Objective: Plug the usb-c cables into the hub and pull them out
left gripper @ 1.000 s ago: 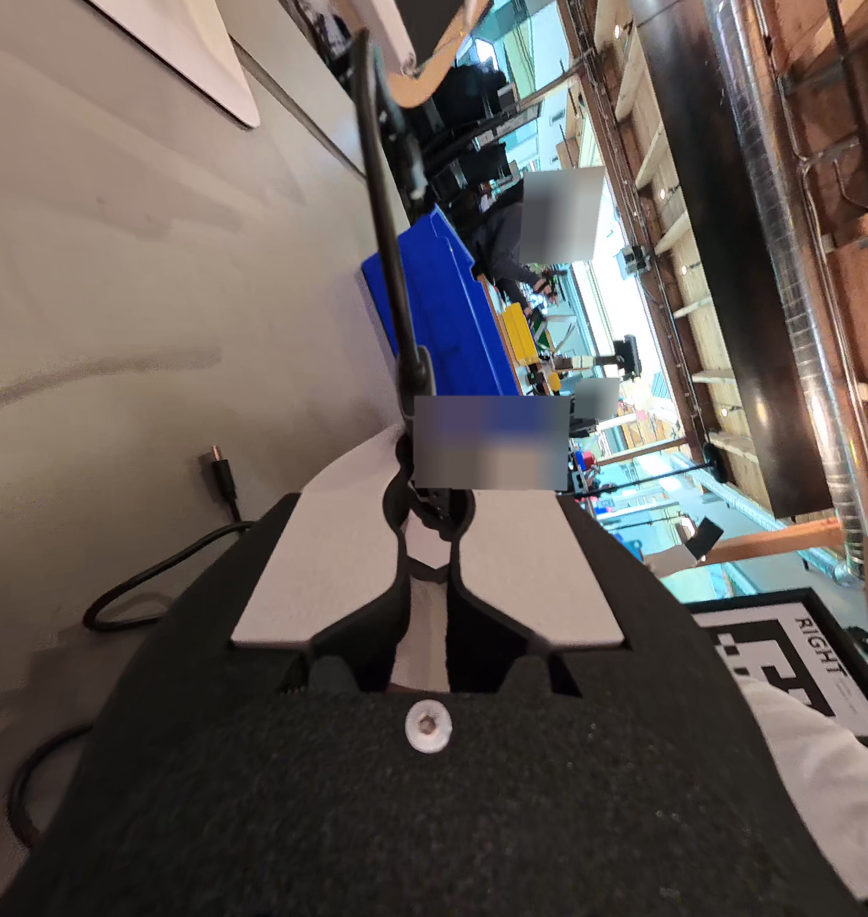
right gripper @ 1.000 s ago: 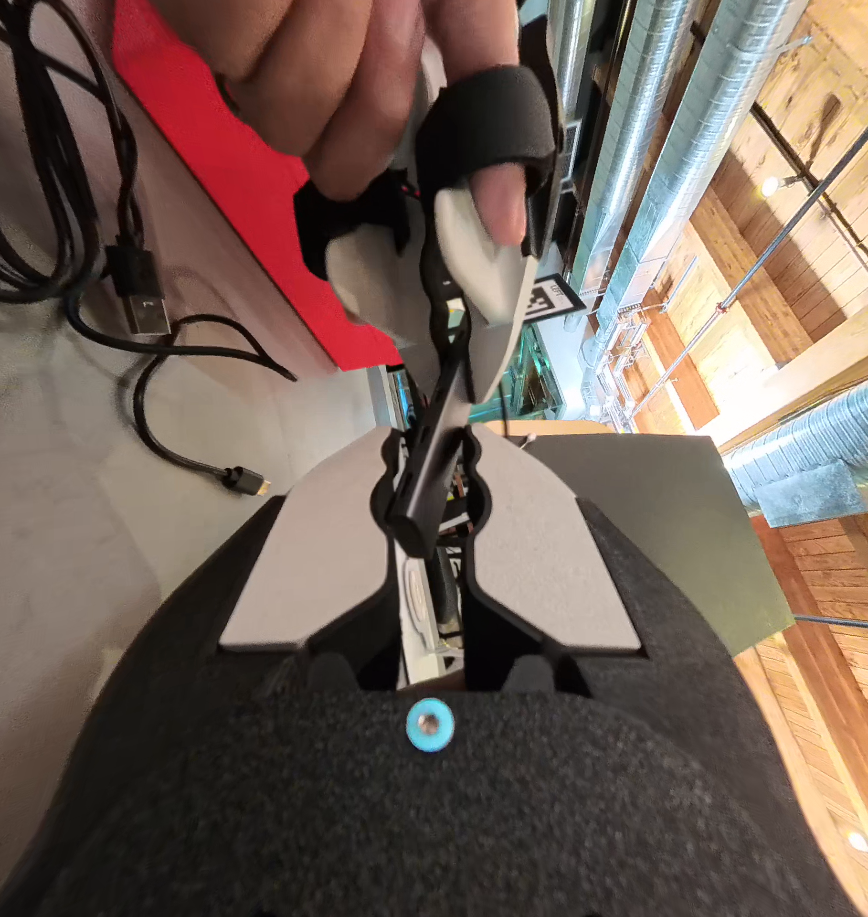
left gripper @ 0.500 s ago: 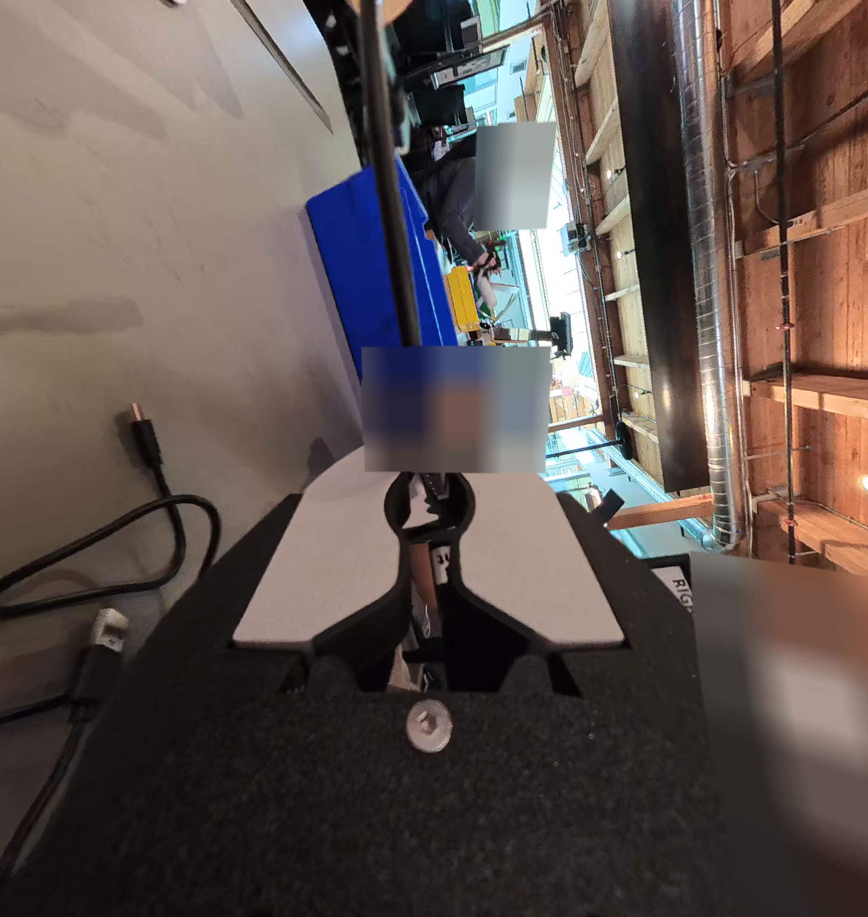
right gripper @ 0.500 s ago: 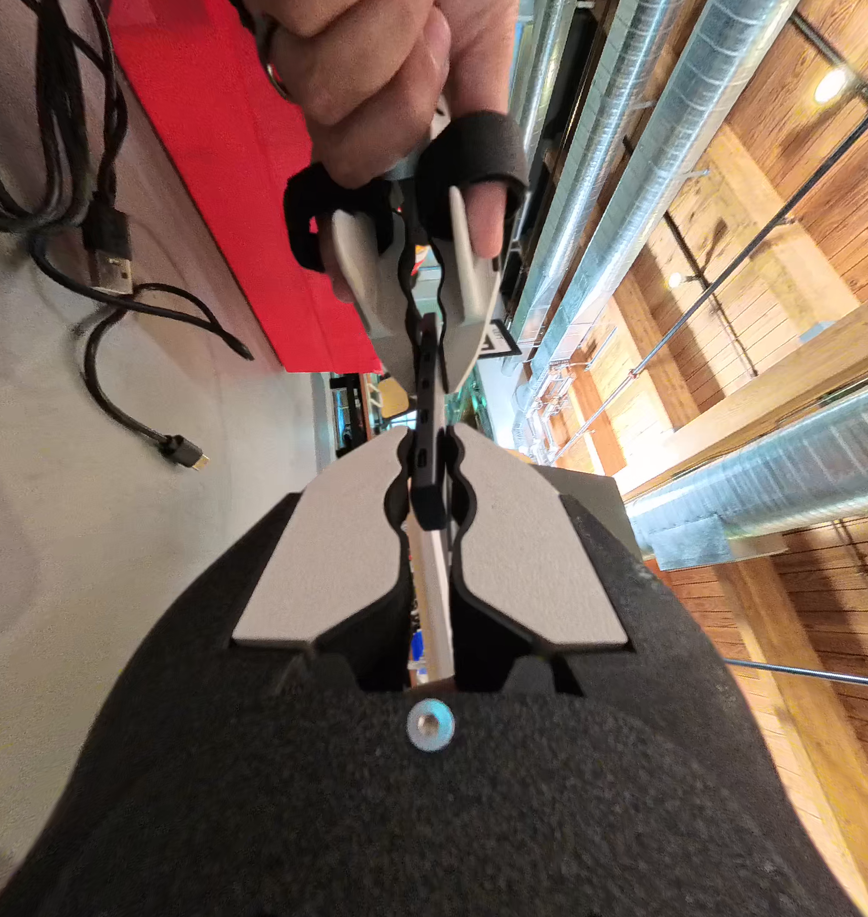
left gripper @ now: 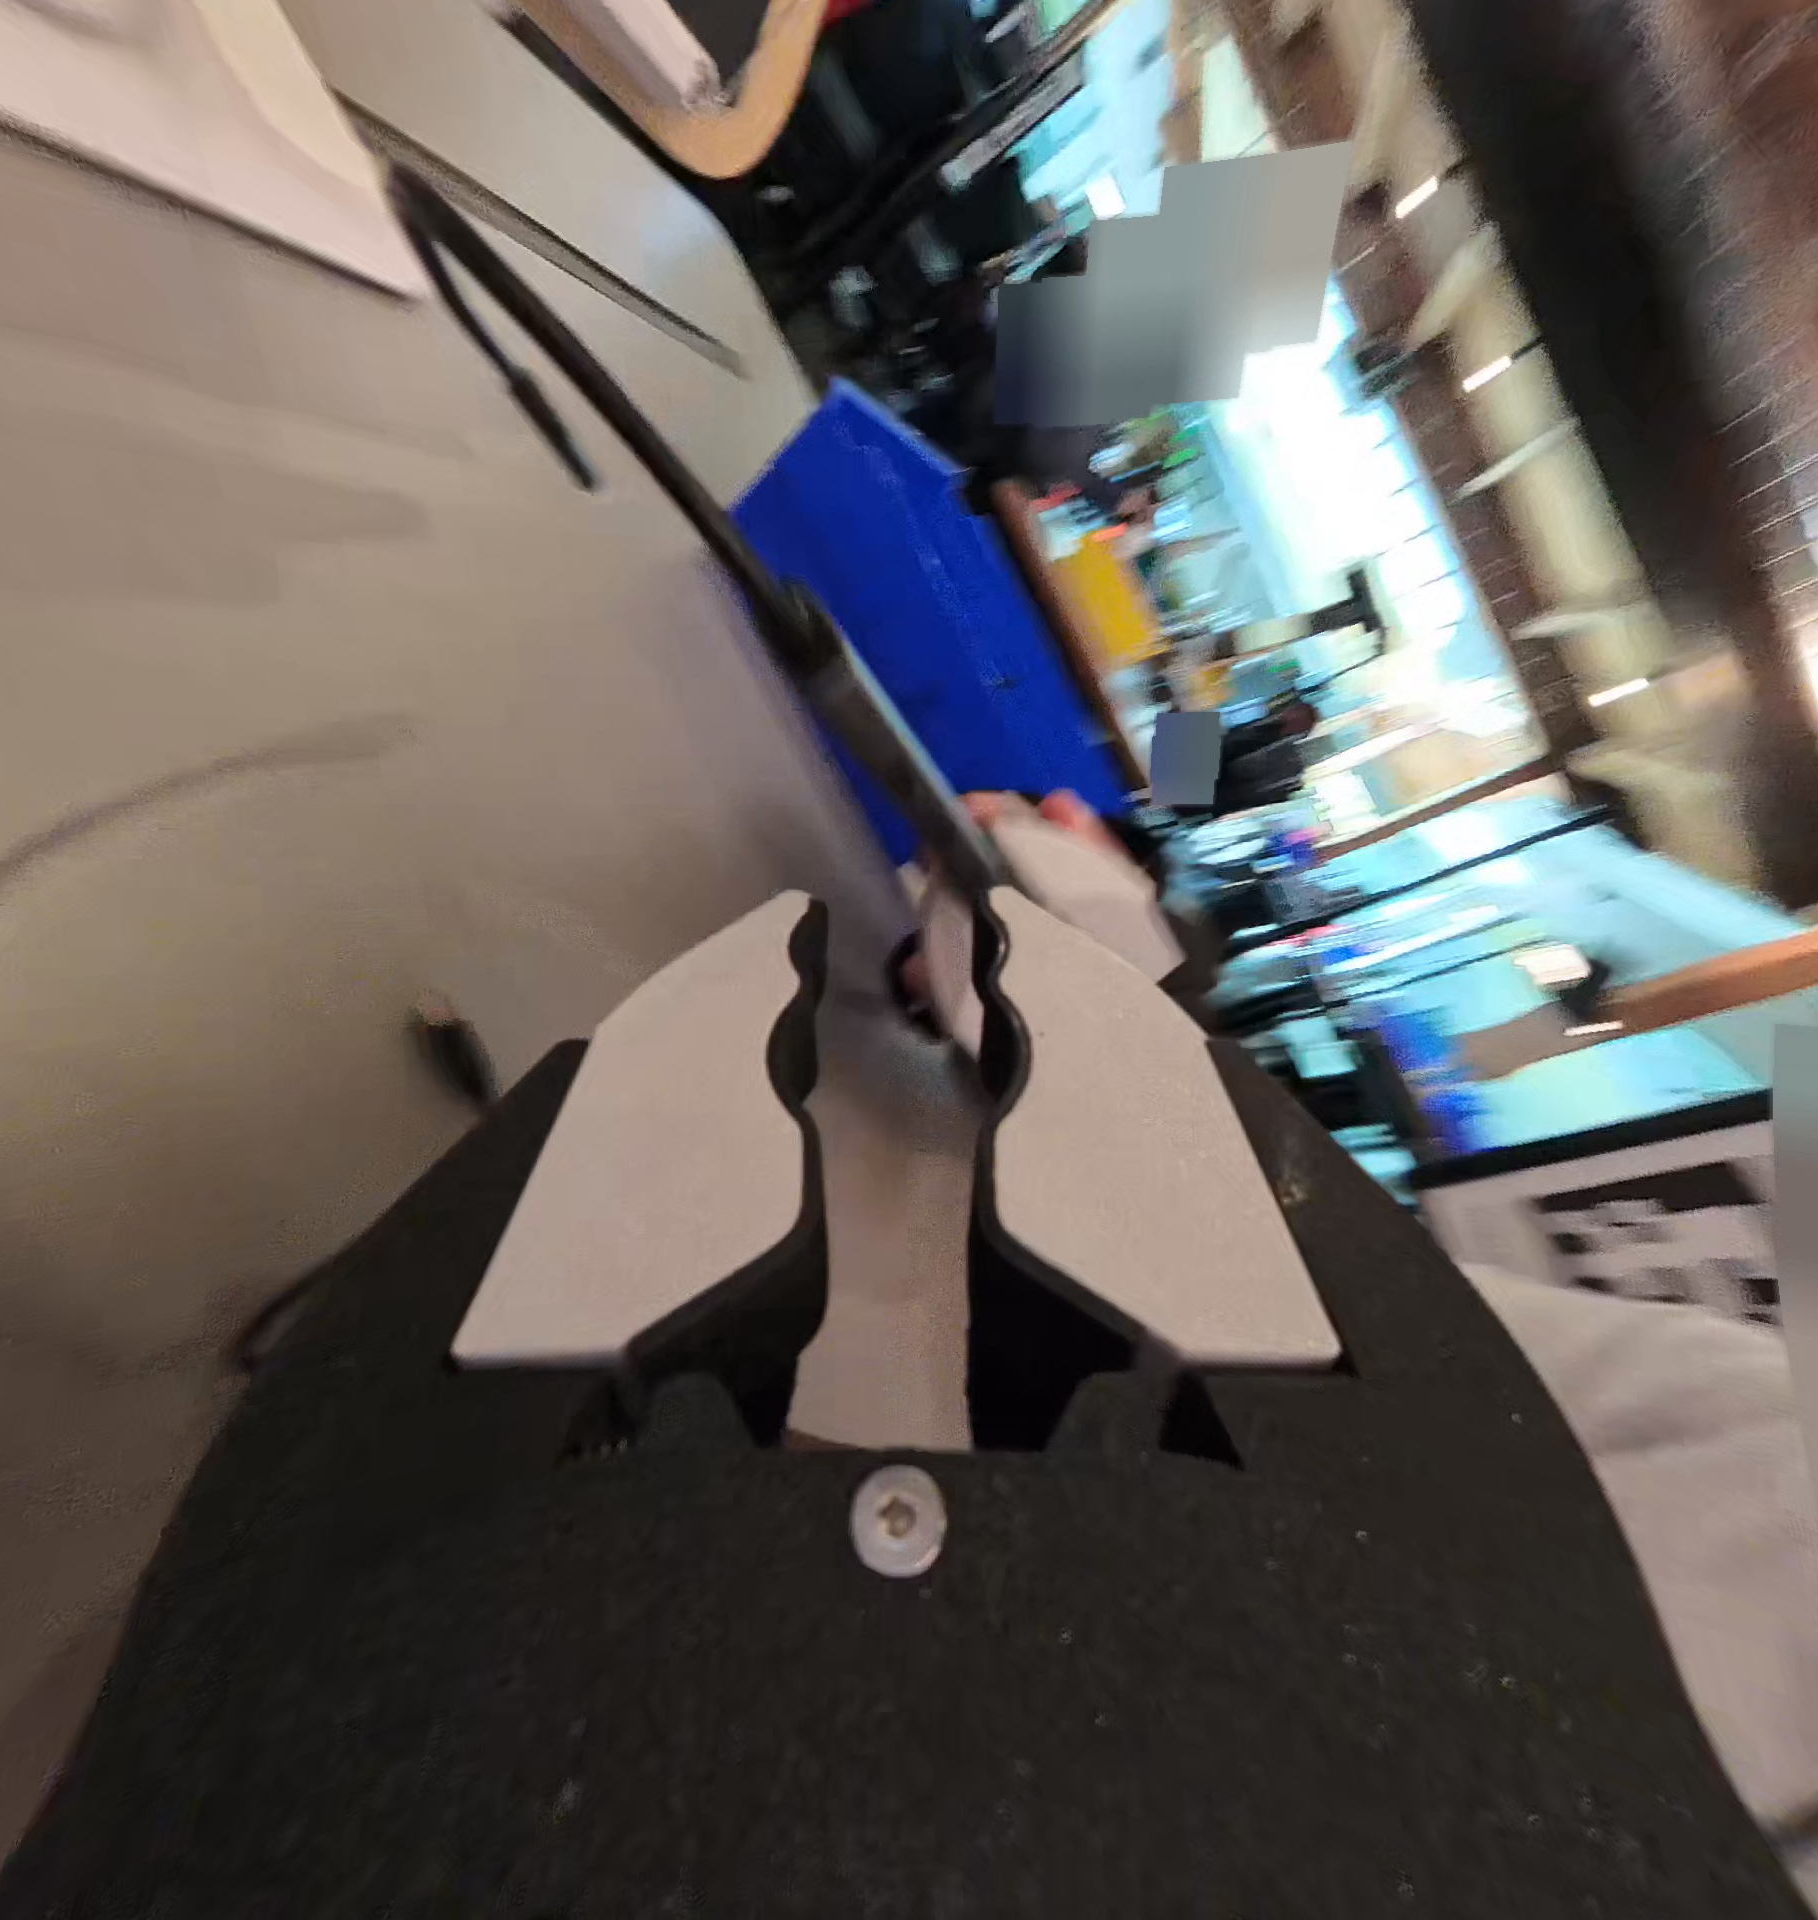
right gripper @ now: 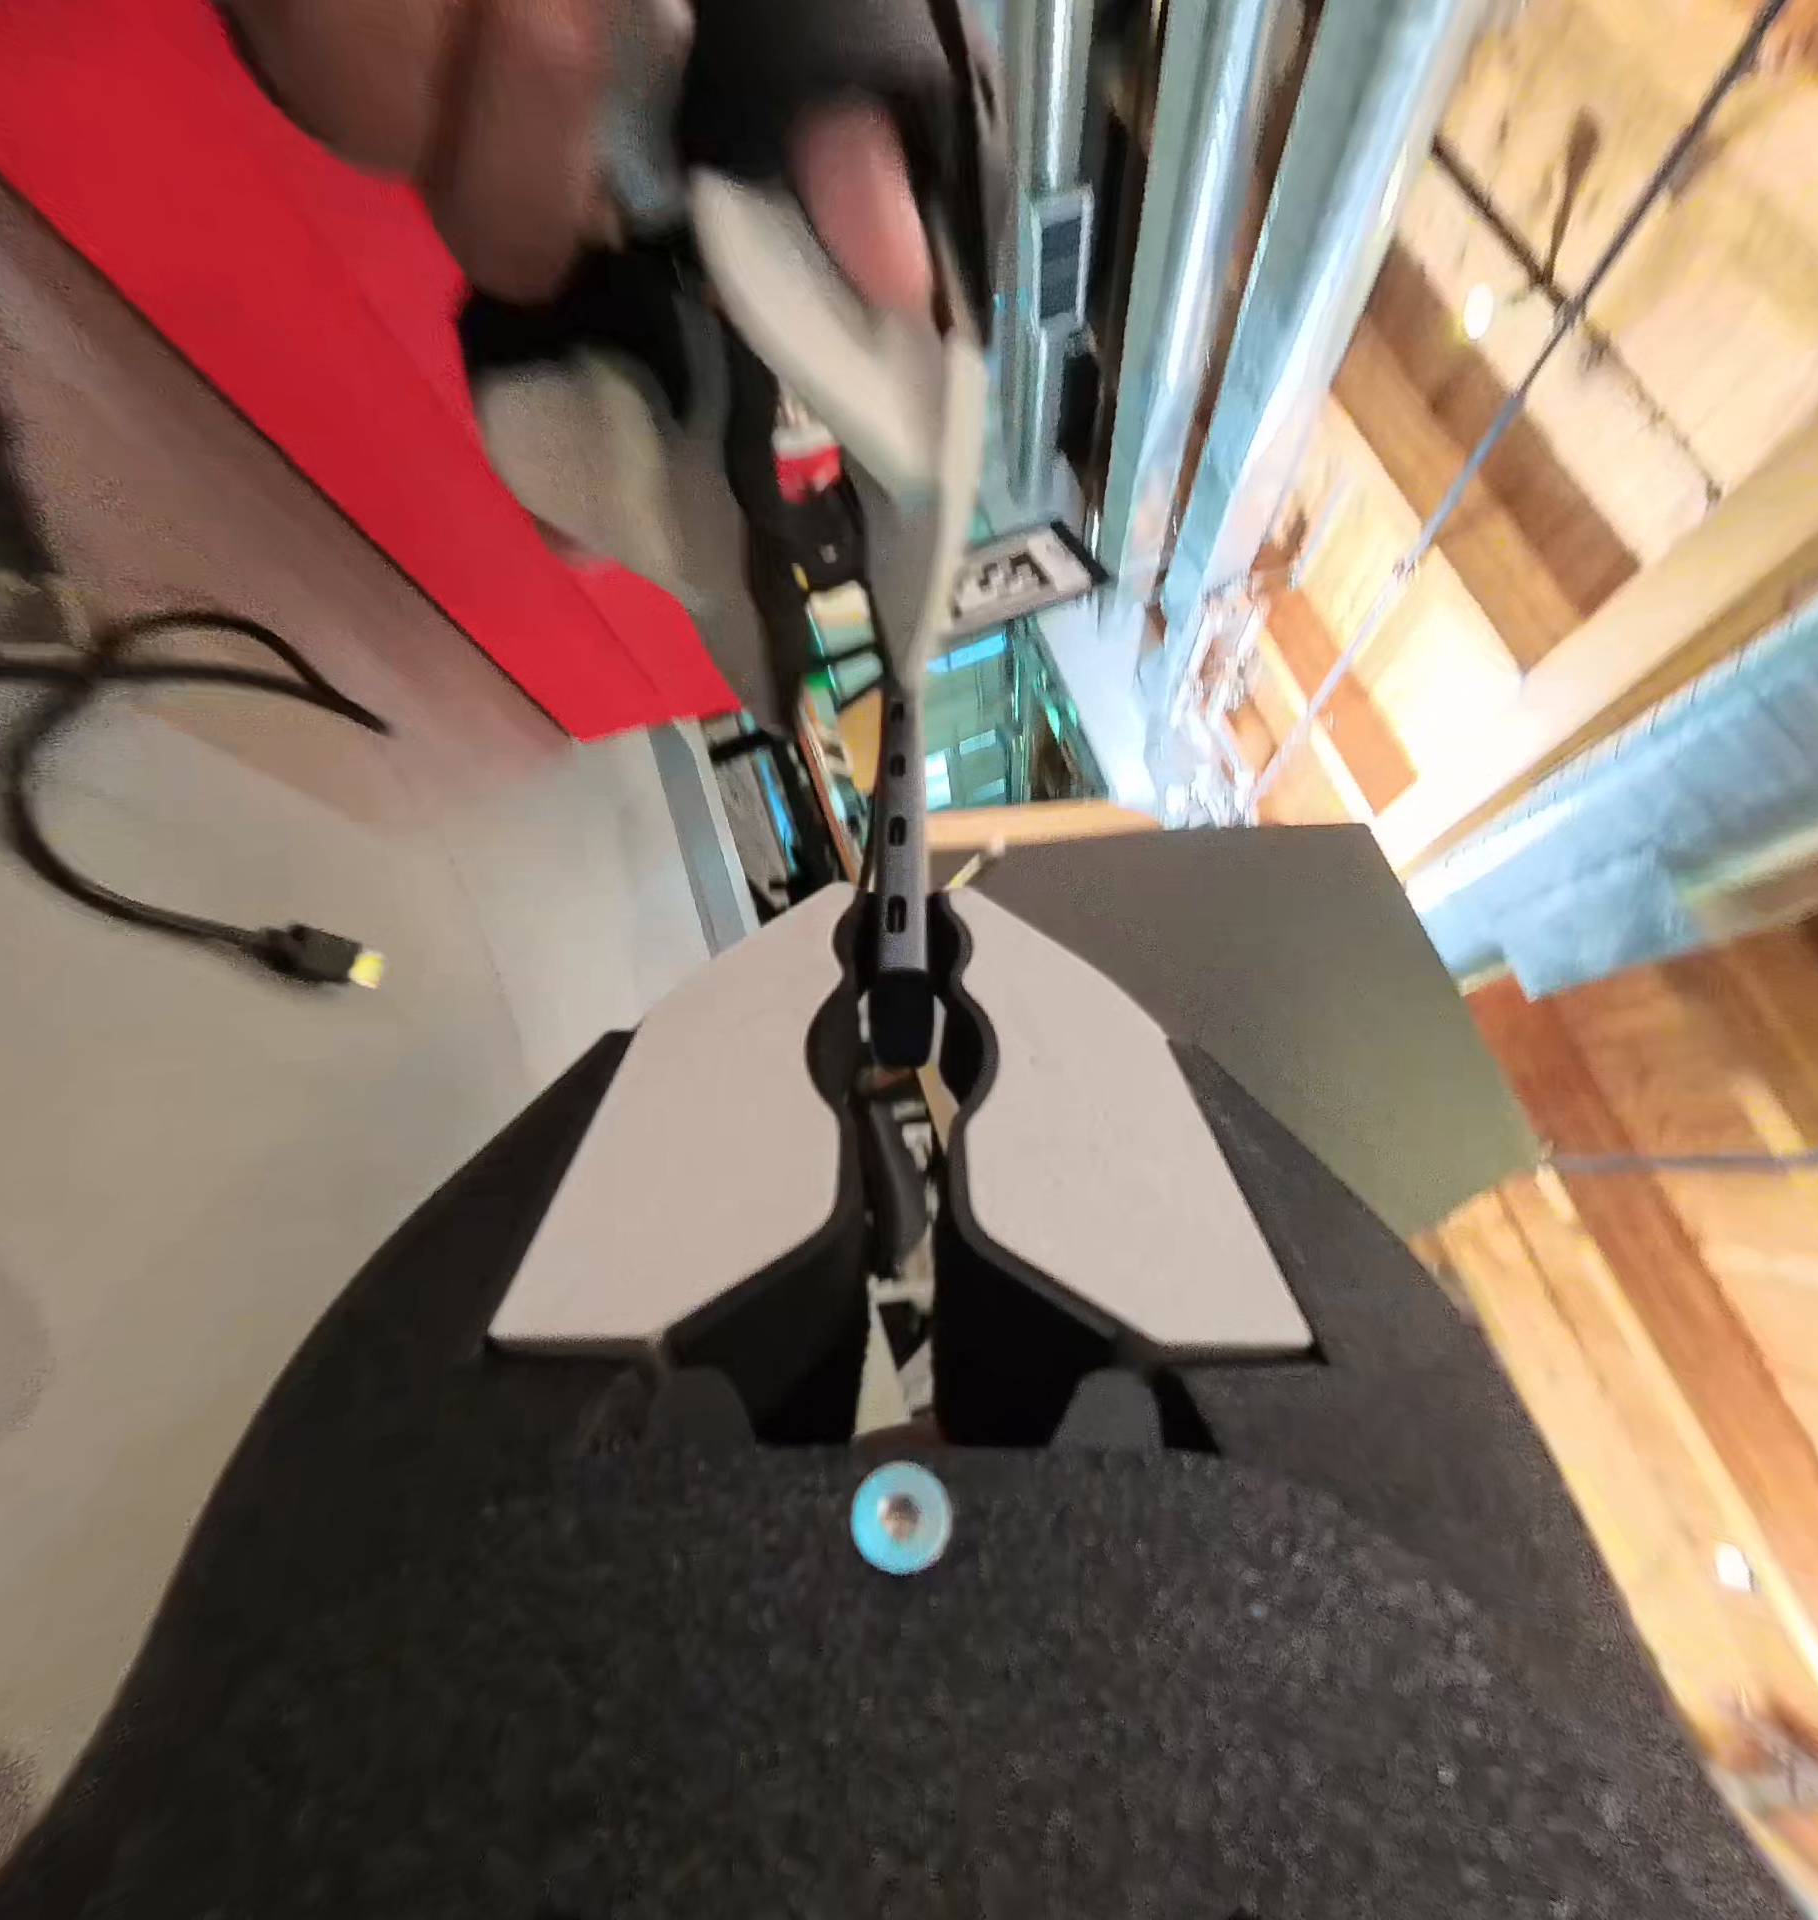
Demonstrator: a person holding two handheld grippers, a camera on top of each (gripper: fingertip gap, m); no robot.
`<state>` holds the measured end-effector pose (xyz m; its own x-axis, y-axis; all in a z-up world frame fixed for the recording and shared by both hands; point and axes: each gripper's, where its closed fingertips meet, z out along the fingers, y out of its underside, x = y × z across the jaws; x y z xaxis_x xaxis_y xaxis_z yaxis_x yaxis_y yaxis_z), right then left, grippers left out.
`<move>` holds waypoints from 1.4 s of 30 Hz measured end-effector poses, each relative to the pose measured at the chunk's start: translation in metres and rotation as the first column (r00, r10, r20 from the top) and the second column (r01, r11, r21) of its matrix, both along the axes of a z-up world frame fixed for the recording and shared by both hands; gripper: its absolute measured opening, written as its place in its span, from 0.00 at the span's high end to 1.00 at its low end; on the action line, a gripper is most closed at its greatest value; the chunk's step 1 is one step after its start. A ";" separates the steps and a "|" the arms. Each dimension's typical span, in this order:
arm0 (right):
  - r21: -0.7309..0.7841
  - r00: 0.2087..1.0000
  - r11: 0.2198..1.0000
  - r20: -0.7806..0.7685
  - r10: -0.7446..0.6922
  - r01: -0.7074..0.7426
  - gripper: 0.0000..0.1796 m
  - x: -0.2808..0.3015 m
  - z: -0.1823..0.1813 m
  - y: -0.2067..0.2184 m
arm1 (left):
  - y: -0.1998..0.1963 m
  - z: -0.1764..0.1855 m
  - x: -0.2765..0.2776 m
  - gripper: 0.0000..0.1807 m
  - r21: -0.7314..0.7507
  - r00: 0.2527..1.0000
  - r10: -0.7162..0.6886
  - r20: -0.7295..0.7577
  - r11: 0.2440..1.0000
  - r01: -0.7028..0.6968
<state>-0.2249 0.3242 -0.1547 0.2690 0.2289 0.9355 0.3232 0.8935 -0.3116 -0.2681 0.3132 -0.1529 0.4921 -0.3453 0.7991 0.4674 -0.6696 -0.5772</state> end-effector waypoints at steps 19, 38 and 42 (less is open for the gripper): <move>-0.206 0.991 0.970 0.060 -0.118 0.128 0.95 0.003 -0.031 0.053 | -0.026 -0.132 0.005 0.88 0.017 0.370 0.008 -0.929 1.000 0.019; -0.066 0.988 0.991 0.113 -0.105 0.112 0.95 -0.008 -0.034 0.033 | -0.029 -0.055 0.042 0.99 0.087 0.576 -0.029 -0.817 0.981 0.174; 0.006 0.982 0.993 0.145 -0.120 0.120 0.95 -0.014 -0.039 0.024 | -0.028 -0.052 0.047 0.99 0.073 0.571 -0.025 -0.821 0.986 0.148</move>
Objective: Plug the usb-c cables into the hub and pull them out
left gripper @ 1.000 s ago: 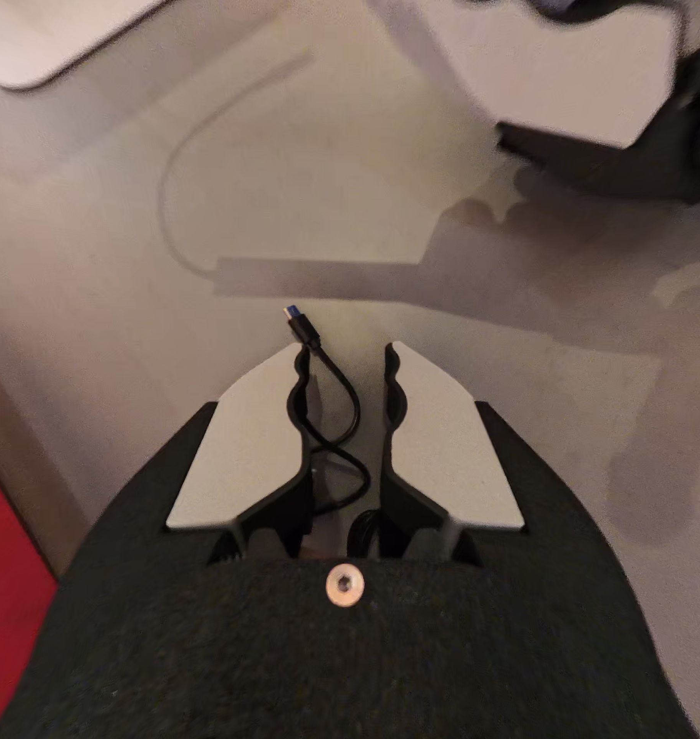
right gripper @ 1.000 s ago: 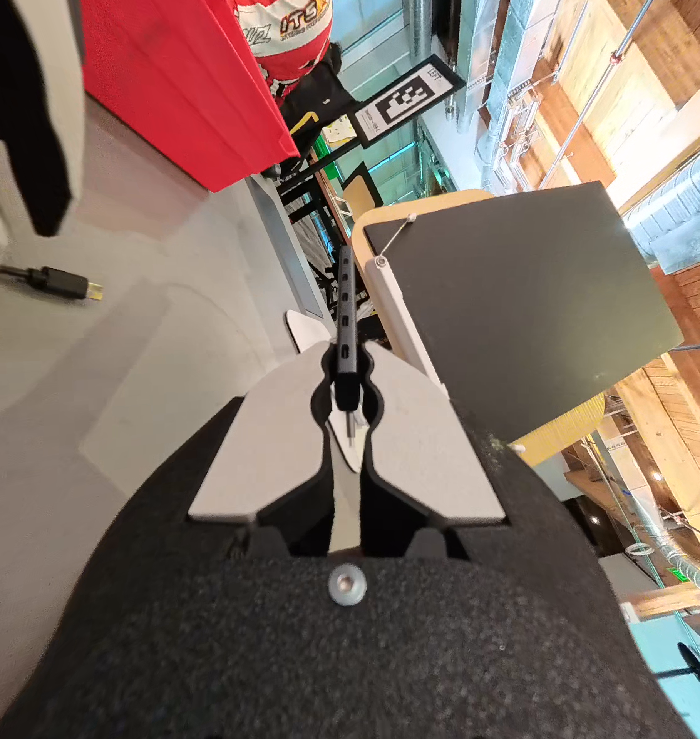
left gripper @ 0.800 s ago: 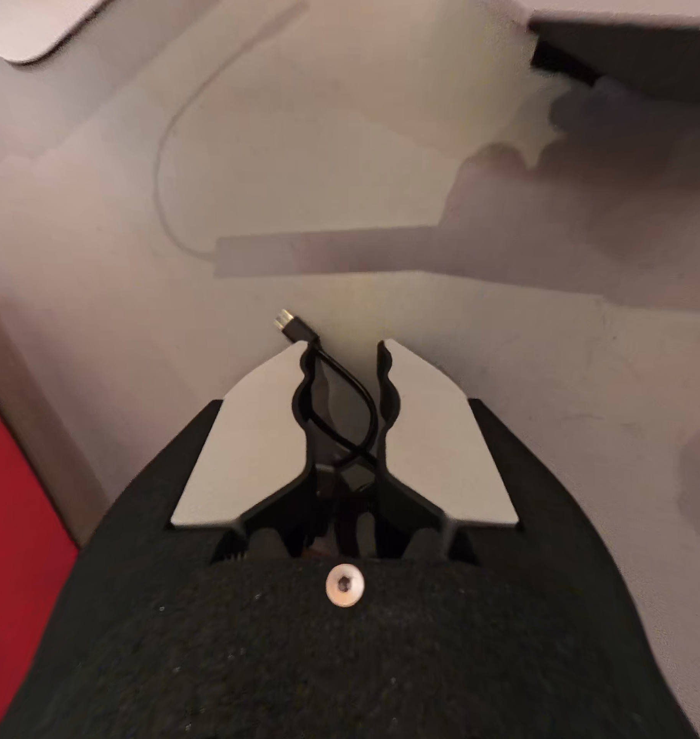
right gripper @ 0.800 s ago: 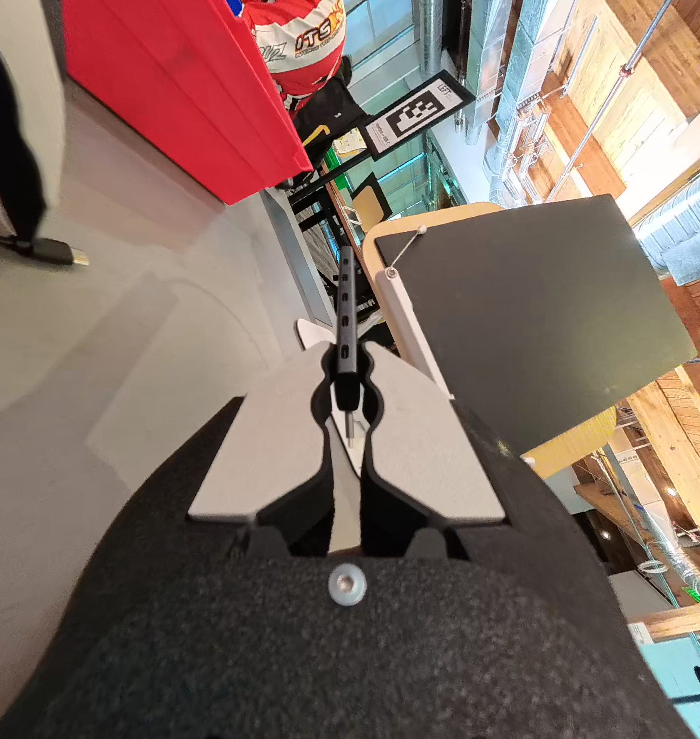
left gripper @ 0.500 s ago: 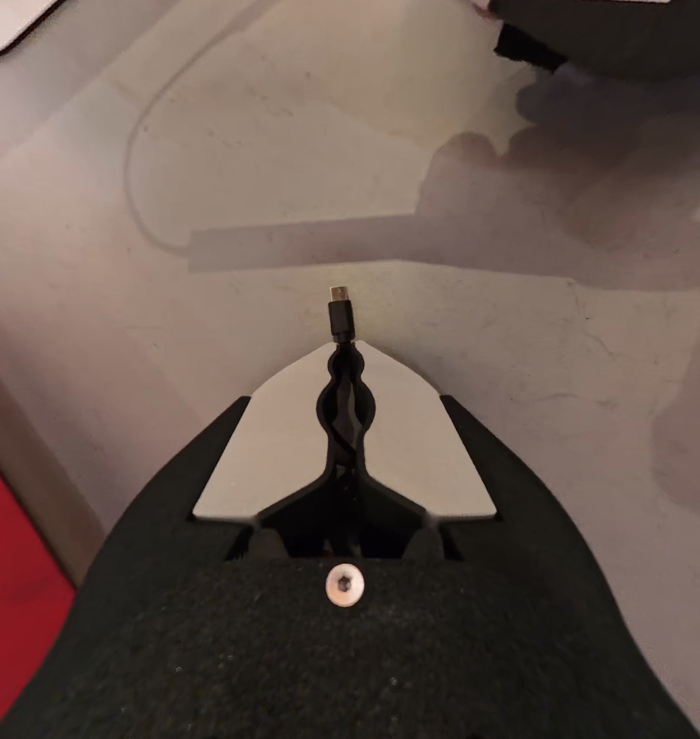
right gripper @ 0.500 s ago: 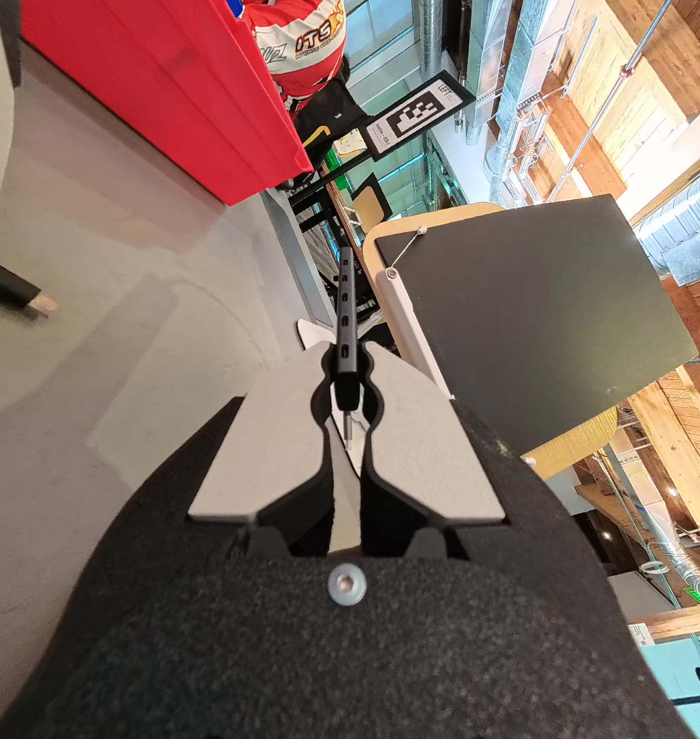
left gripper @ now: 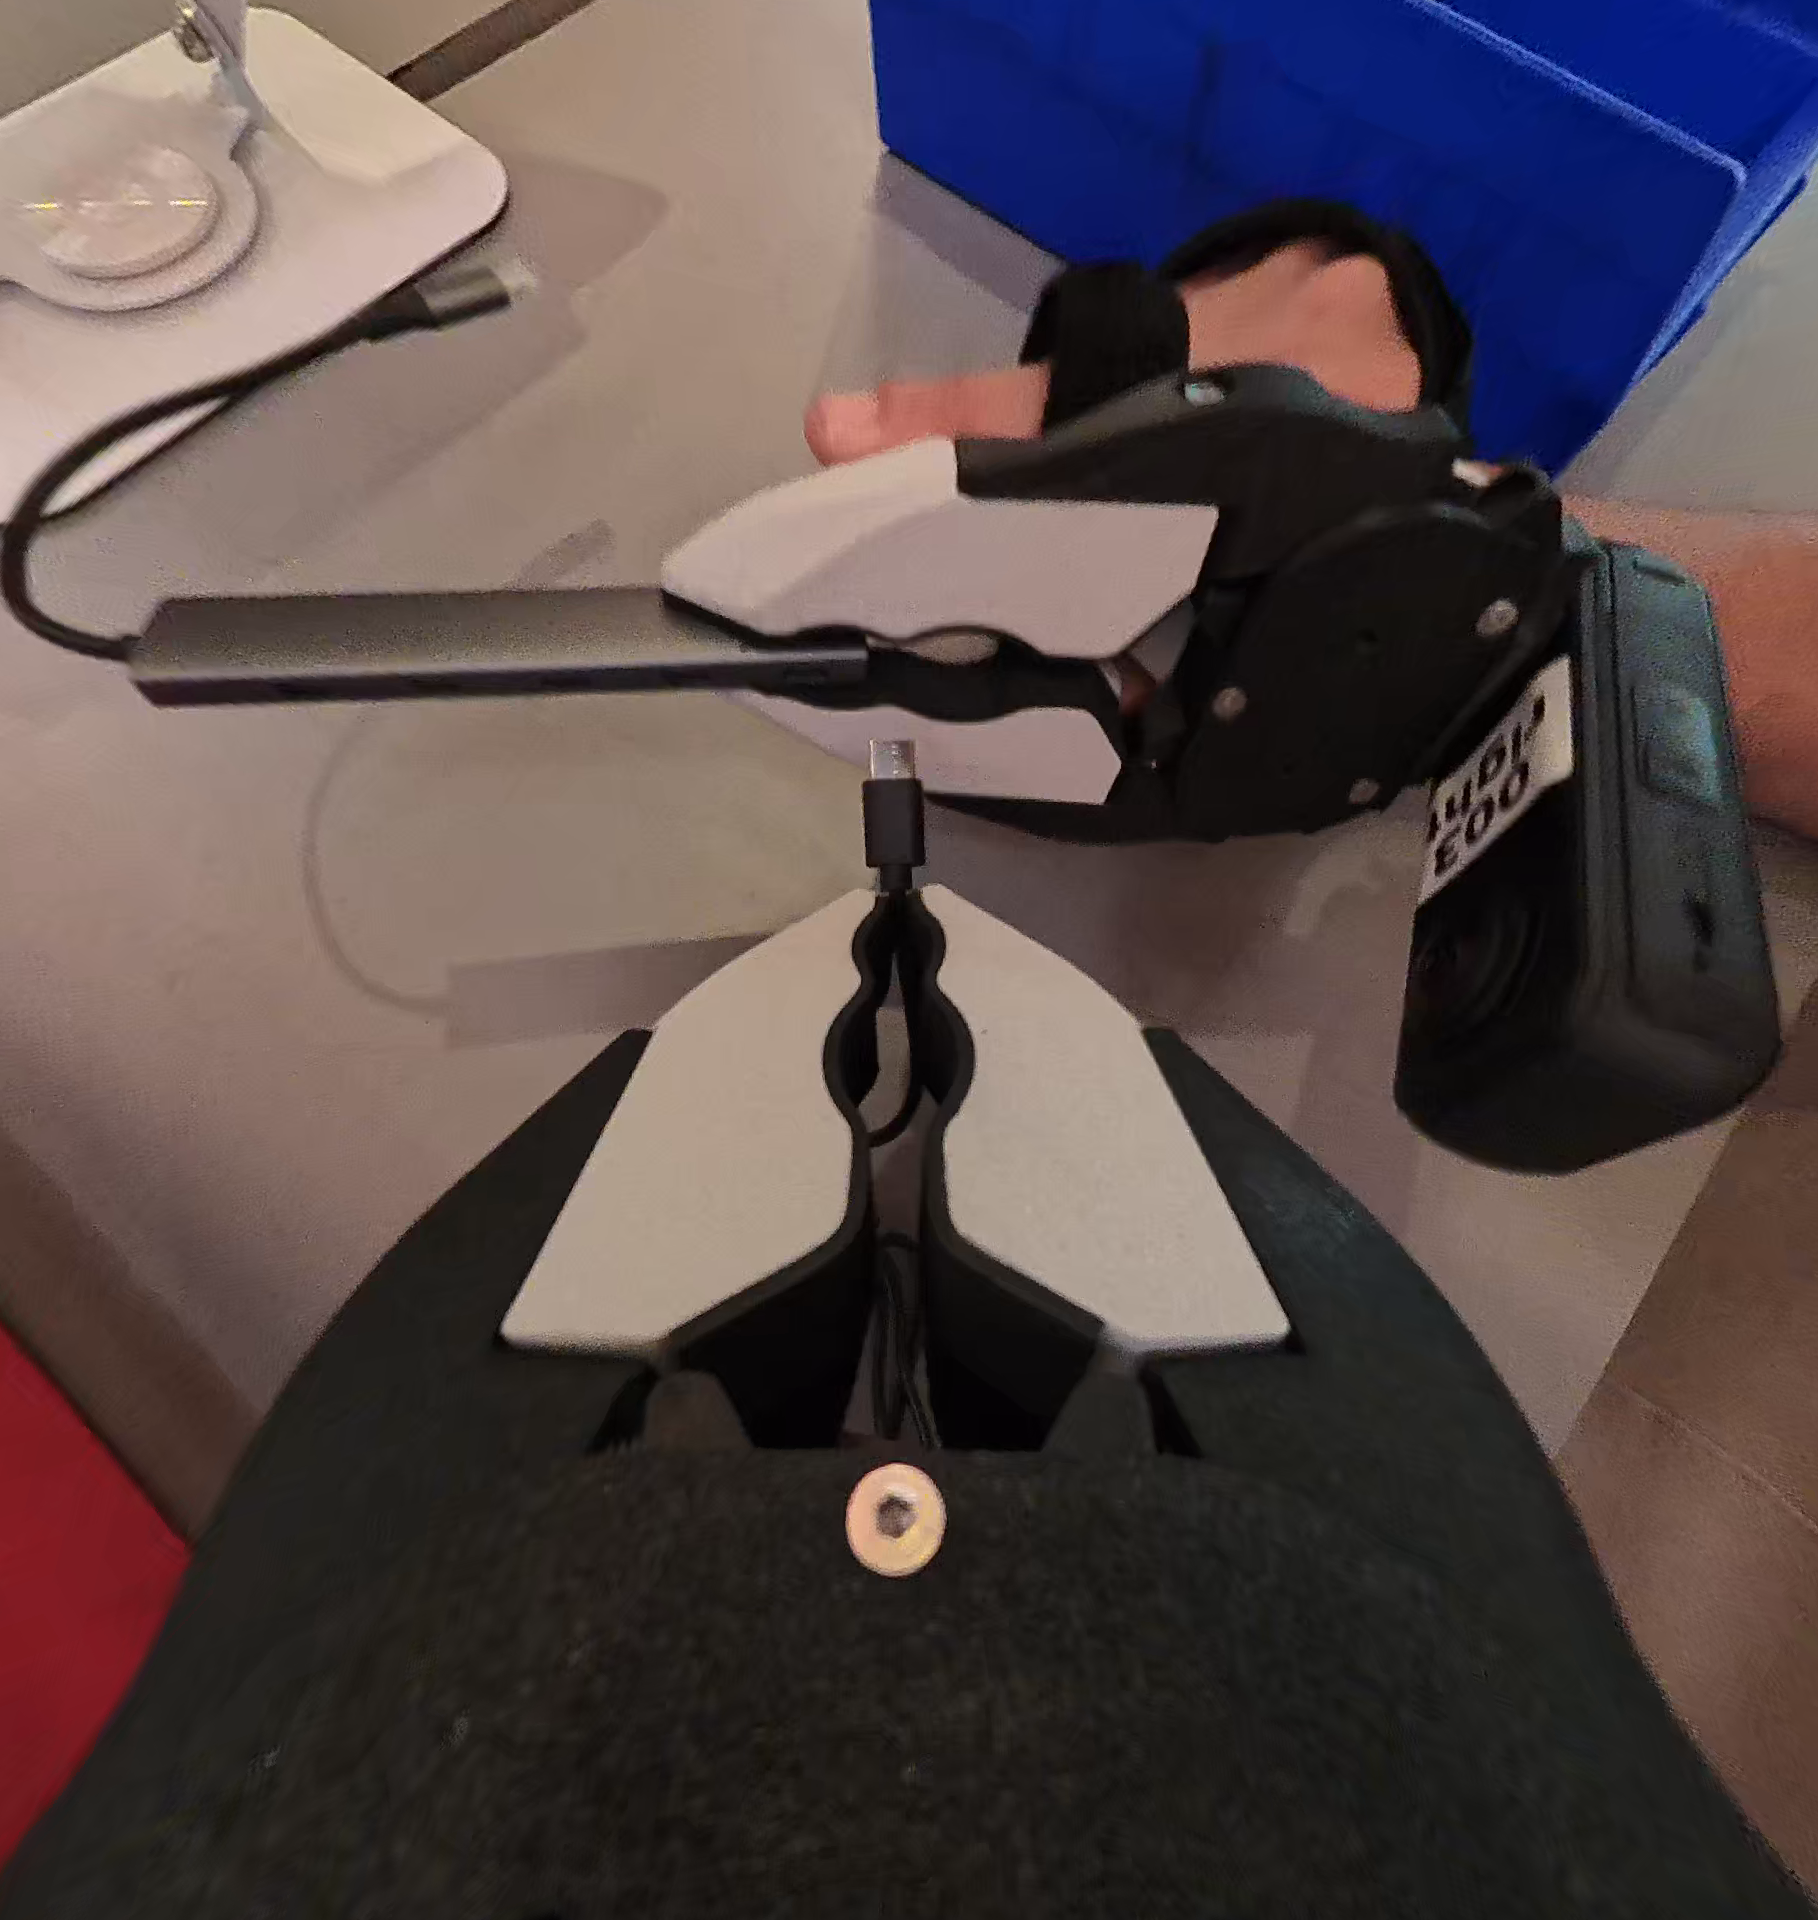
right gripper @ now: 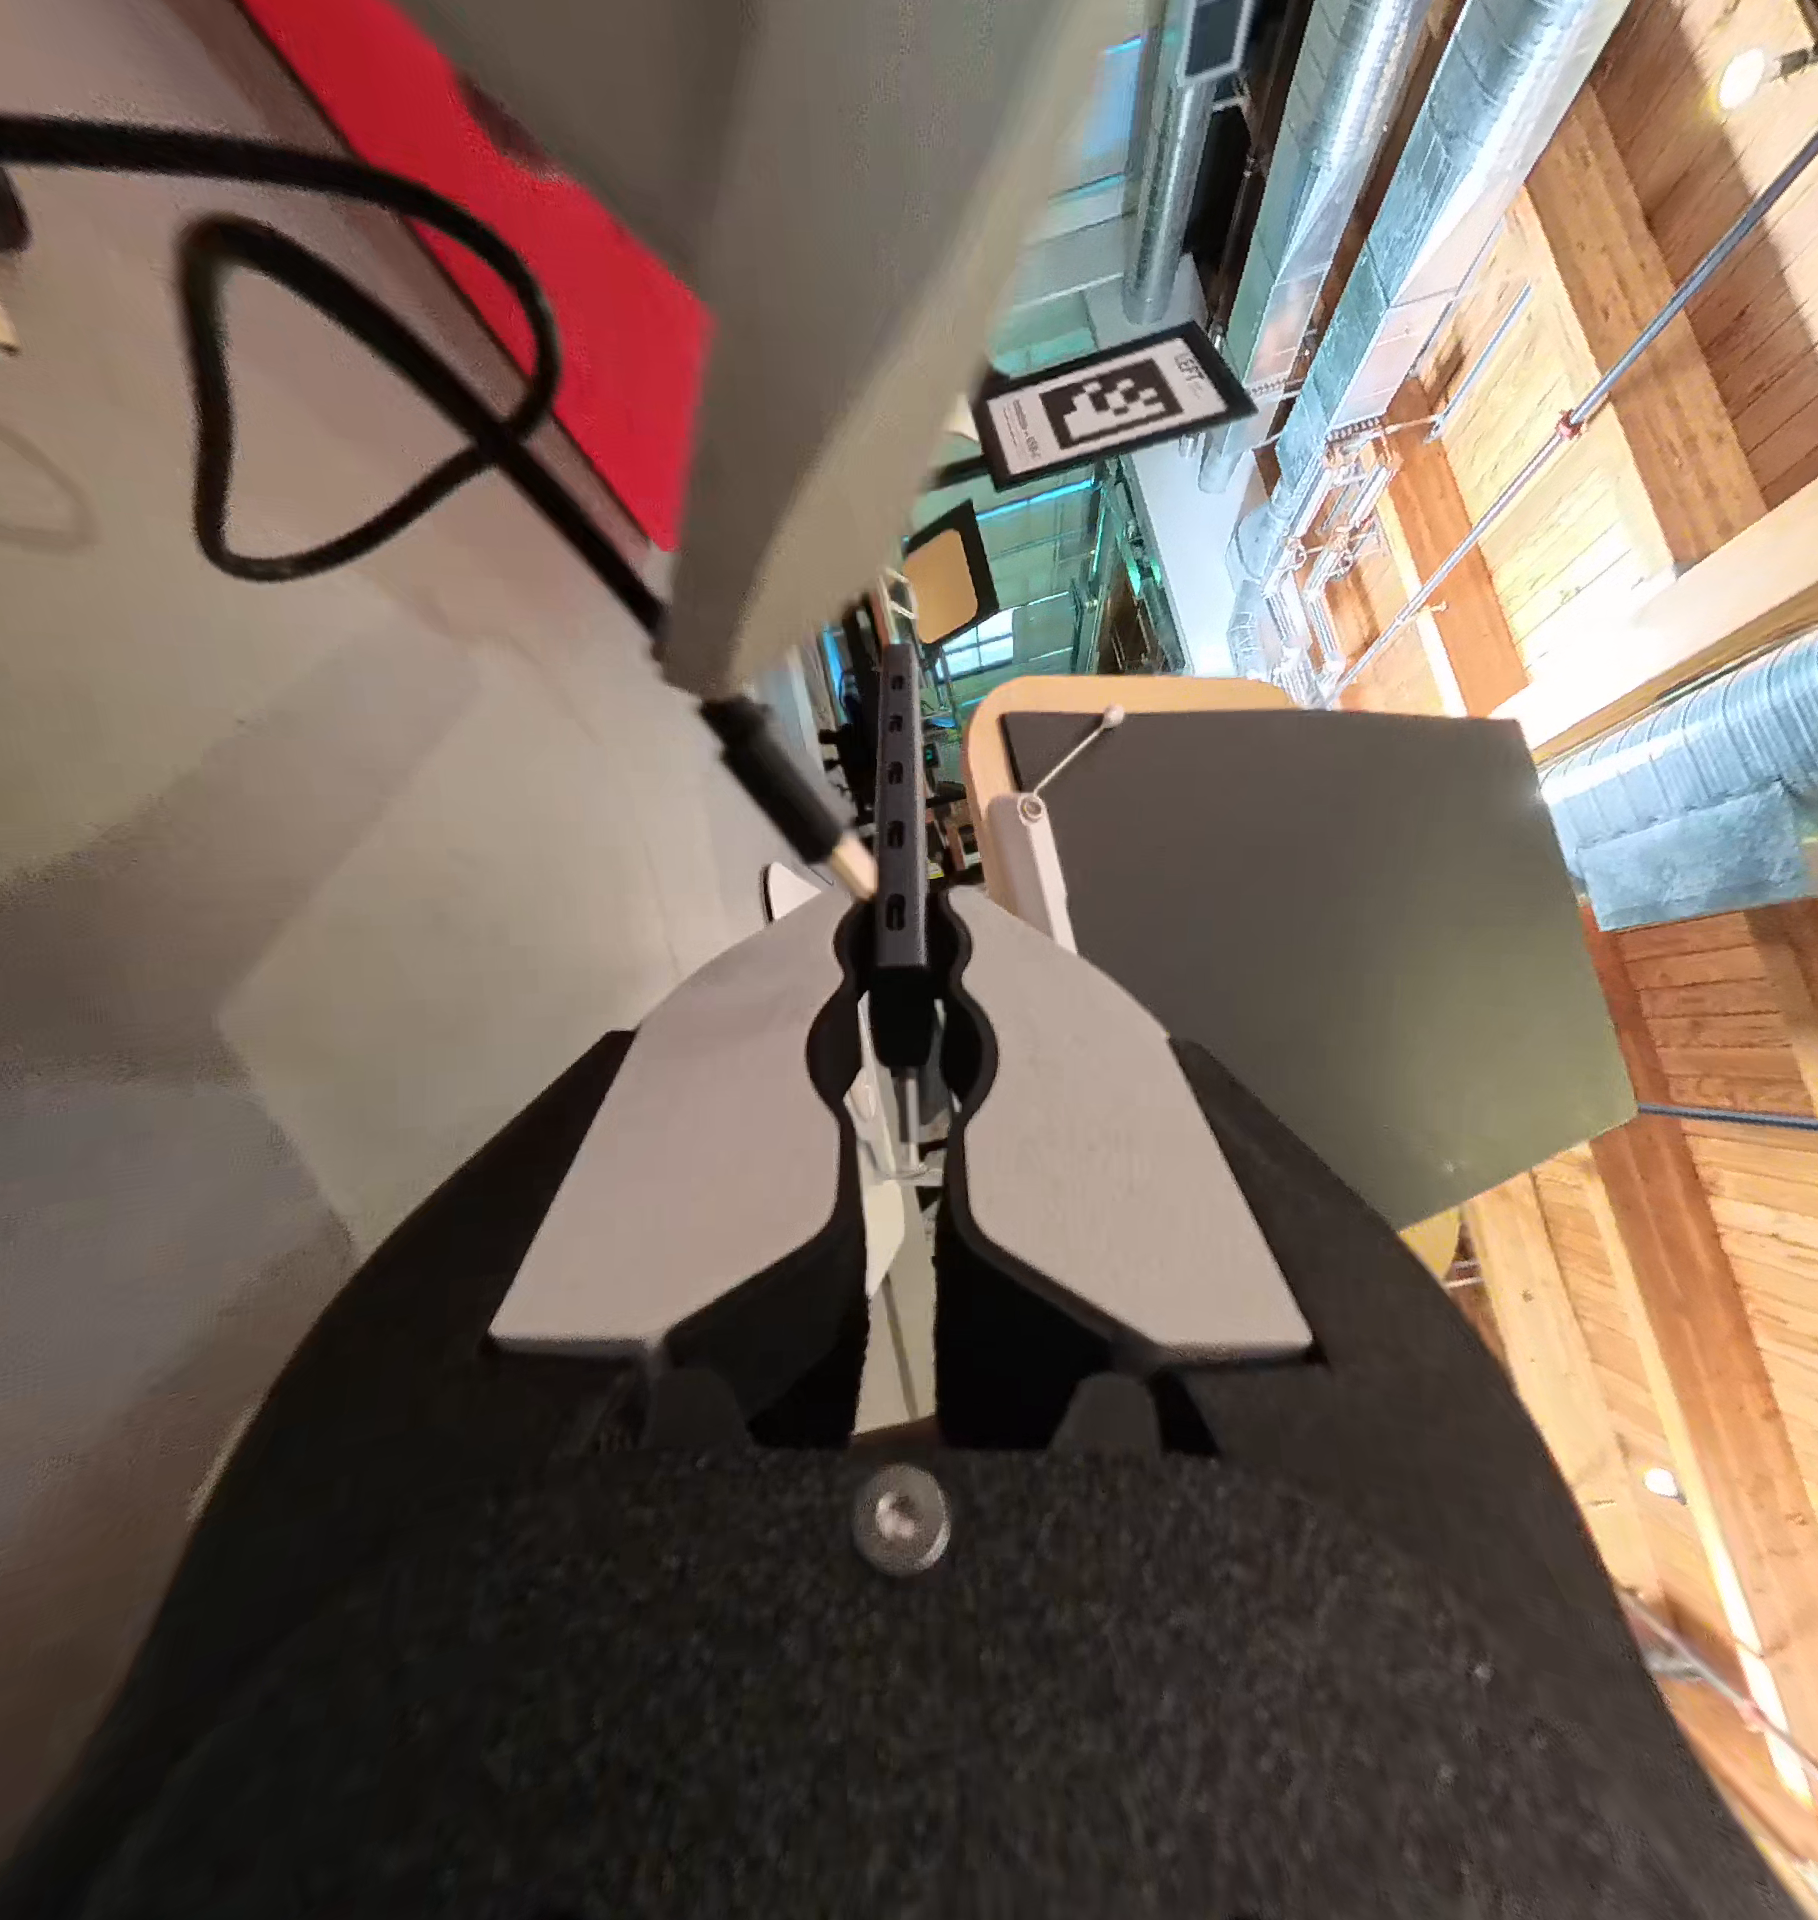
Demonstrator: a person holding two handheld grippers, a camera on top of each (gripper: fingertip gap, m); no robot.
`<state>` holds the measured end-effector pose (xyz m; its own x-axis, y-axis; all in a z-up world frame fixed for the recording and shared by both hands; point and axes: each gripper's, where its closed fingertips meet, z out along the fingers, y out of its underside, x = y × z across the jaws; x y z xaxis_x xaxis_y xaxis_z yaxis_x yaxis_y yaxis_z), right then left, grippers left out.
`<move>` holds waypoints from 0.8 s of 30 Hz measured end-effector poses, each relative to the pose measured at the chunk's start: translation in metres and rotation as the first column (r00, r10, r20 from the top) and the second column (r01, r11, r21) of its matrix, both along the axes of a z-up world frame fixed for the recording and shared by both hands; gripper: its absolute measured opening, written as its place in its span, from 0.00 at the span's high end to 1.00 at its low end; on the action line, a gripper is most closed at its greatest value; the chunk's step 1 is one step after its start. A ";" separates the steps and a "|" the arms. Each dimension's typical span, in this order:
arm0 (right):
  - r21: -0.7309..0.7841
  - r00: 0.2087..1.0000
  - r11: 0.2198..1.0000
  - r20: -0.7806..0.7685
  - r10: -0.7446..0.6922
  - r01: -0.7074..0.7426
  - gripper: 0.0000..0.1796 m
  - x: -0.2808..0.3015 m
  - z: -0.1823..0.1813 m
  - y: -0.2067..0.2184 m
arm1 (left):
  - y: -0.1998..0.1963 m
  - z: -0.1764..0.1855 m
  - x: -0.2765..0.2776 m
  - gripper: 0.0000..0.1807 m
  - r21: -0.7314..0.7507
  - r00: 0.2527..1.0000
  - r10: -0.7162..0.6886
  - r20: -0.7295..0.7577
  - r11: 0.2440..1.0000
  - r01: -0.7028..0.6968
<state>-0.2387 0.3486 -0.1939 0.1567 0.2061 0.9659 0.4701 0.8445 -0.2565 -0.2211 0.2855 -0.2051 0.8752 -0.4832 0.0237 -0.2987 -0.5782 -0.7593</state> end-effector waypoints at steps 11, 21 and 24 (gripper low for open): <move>0.087 0.997 0.996 0.080 0.013 -0.020 0.95 -0.013 -0.016 -0.016 | 0.004 -0.013 -0.014 0.99 -0.080 0.999 0.054 0.002 0.995 -0.054; 0.092 0.996 0.996 0.086 0.006 -0.014 0.95 -0.012 -0.016 -0.014 | 0.005 -0.018 -0.018 0.99 -0.107 0.999 0.054 0.009 0.993 -0.052; 0.094 0.996 0.996 0.087 0.005 -0.014 0.95 -0.012 -0.016 -0.015 | 0.005 -0.019 -0.019 0.99 -0.111 0.998 0.055 0.014 0.992 -0.053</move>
